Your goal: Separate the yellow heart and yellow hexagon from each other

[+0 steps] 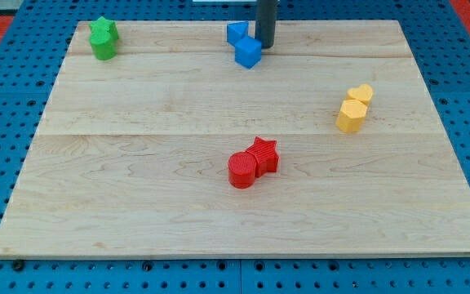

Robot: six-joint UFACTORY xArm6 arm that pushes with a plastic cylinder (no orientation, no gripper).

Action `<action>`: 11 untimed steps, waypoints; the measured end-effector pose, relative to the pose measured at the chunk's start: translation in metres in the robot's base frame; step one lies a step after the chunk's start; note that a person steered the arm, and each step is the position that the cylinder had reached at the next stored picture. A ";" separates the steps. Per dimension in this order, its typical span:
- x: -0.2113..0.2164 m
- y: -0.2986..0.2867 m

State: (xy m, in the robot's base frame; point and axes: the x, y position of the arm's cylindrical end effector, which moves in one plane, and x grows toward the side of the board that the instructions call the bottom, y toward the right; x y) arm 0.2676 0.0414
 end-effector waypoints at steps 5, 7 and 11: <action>0.105 0.213; 0.126 0.139; 0.091 -0.075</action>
